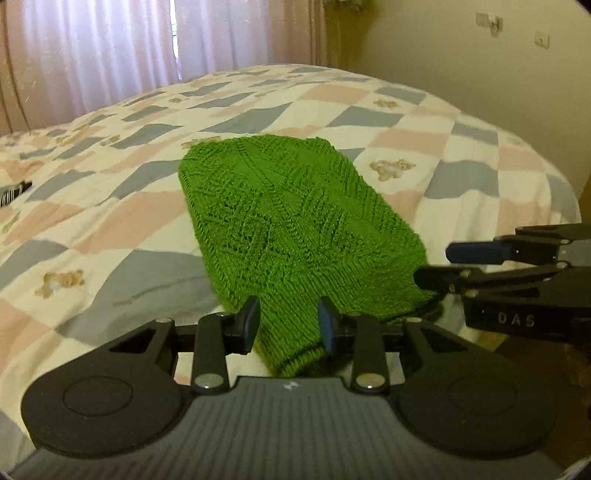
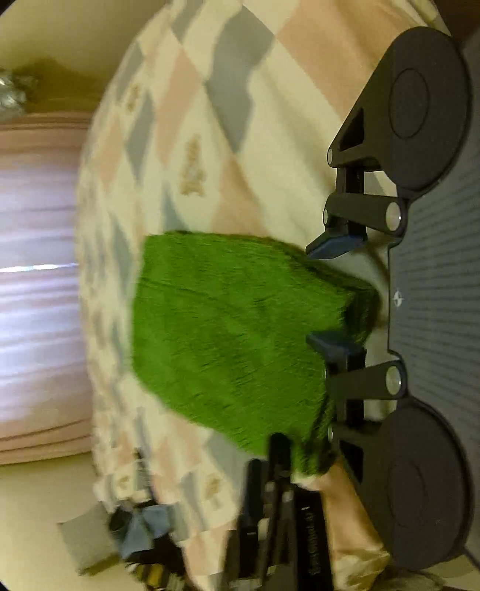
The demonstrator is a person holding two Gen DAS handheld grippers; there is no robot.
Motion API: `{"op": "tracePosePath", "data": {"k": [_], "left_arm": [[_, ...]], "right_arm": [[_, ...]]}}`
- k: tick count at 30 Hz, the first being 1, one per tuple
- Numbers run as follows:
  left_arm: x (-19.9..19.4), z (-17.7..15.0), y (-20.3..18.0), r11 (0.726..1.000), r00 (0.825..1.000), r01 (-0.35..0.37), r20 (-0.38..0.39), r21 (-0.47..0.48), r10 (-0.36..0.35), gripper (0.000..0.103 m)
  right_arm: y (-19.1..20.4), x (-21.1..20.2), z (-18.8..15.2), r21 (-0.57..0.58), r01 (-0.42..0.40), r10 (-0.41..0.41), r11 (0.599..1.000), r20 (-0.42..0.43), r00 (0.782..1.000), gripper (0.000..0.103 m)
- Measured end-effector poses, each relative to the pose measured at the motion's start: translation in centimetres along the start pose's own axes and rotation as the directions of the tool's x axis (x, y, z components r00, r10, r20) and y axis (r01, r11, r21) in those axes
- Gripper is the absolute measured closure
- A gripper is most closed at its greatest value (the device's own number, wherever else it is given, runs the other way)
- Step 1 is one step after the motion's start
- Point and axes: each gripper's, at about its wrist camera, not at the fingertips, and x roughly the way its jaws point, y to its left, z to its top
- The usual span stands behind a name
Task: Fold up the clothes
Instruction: 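Hold the folded vest edge with both grippers and straighten it on the bed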
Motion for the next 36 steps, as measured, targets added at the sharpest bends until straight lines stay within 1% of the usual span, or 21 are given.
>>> {"op": "tracePosePath", "data": {"k": [2,3,6,7,8,11,13,16,17,18,19,20,22,25,28,30,31,33,34,35,36], "left_arm": [[0.5,-0.5,0.0,1.0,1.0,-0.005,-0.028,-0.012,0.005,0.073],[1.1,-0.8,0.0,1.0,0.999,-0.015,-0.051,-0.015,0.014,0.072],[2.3,-1.3,0.2,0.998,0.996,-0.008,-0.087,-0.063,0.003,0.07],[2.1,-1.2,0.2,0.998,0.997,-0.008,-0.083,-0.068,0.002,0.07],[1.5,-1.1,0.2,0.998,0.998,-0.008,-0.07,-0.063,0.003,0.07],[0.4,-0.8,0.4,0.998,0.999,-0.012,-0.044,-0.065,0.009,0.072],[-0.2,-0.6,0.6,0.997,1.0,-0.006,-0.03,-0.076,0.004,0.072],[-1.1,-0.2,0.6,0.997,1.0,0.002,-0.003,-0.079,-0.003,0.072],[-1.3,-0.1,0.7,0.997,1.0,0.006,0.006,-0.079,-0.005,0.072],[-1.2,0.1,0.7,0.997,1.0,0.011,0.008,-0.082,-0.011,0.072],[-1.1,0.3,0.8,0.996,1.0,0.016,0.01,-0.084,-0.015,0.072],[-0.7,0.4,0.8,0.997,1.0,0.016,0.005,-0.081,-0.016,0.072],[0.6,0.5,0.7,0.997,0.999,0.021,-0.022,-0.073,-0.023,0.072],[2.9,0.1,0.2,0.998,0.996,0.012,-0.092,-0.058,-0.017,0.072],[4.1,-0.6,-0.6,1.0,0.995,-0.005,-0.105,-0.018,0.003,0.07],[3.7,-0.6,-0.4,1.0,0.994,-0.004,-0.107,-0.025,0.001,0.07],[3.2,-0.3,0.0,0.999,0.994,0.001,-0.107,-0.047,-0.006,0.07],[1.9,0.3,0.7,0.996,0.996,0.015,-0.083,-0.086,-0.022,0.072],[1.2,0.6,0.9,0.996,0.998,0.011,-0.061,-0.087,-0.017,0.072],[0.6,1.0,0.9,0.997,0.999,0.007,-0.036,-0.079,-0.009,0.073],[0.1,1.4,1.0,0.997,1.0,0.003,-0.013,-0.072,-0.004,0.073]], "right_arm": [[0.6,-0.8,0.0,-0.02,-0.01,0.011,1.0,0.042,0.999,0.057],[0.9,-0.6,-0.1,-0.036,-0.009,0.01,0.999,0.043,0.999,0.06],[0.7,2.2,-1.1,-0.031,0.028,-0.03,0.999,-0.068,0.997,0.071],[0.2,2.9,-1.6,0.0,0.033,-0.032,0.999,-0.088,0.996,0.071],[-0.3,2.9,-1.8,0.04,0.019,-0.016,0.999,-0.087,0.996,0.071],[-1.4,1.6,-1.7,0.137,-0.045,0.053,0.99,-0.055,0.997,0.071],[-2.5,1.2,-1.6,0.226,-0.089,0.099,0.97,-0.036,0.994,0.07],[-4.2,1.5,-1.7,0.384,-0.152,0.17,0.911,-0.014,0.985,0.07],[-4.6,1.7,-1.7,0.421,-0.164,0.185,0.892,-0.008,0.983,0.07],[-5.0,1.8,-1.8,0.441,-0.165,0.187,0.882,-0.006,0.982,0.072],[-5.3,2.1,-1.9,0.457,-0.163,0.185,0.874,-0.005,0.983,0.077],[-5.6,2.2,-2.0,0.467,-0.16,0.183,0.87,-0.004,0.983,0.089],[-5.7,2.0,-1.9,0.456,-0.147,0.169,0.878,-0.007,0.986,0.097],[-5.5,1.6,-1.7,0.427,-0.12,0.142,0.896,-0.018,0.99,0.098],[-5.7,2.6,-2.3,0.398,-0.081,0.118,0.914,-0.069,0.991,0.099],[-5.6,3.3,-2.8,0.387,-0.065,0.104,0.92,-0.079,0.991,0.098],[-5.3,3.2,-2.7,0.373,-0.057,0.094,0.926,-0.08,0.992,0.098],[-4.4,2.6,-2.0,0.327,-0.043,0.077,0.944,-0.089,0.993,0.094],[-4.1,2.0,-1.5,0.31,-0.038,0.068,0.95,-0.084,0.994,0.091],[-3.8,1.4,-1.1,0.304,-0.036,0.059,0.952,-0.067,0.996,0.083],[-3.6,0.6,-0.7,0.297,-0.04,0.054,0.954,-0.037,0.998,0.081]]}}
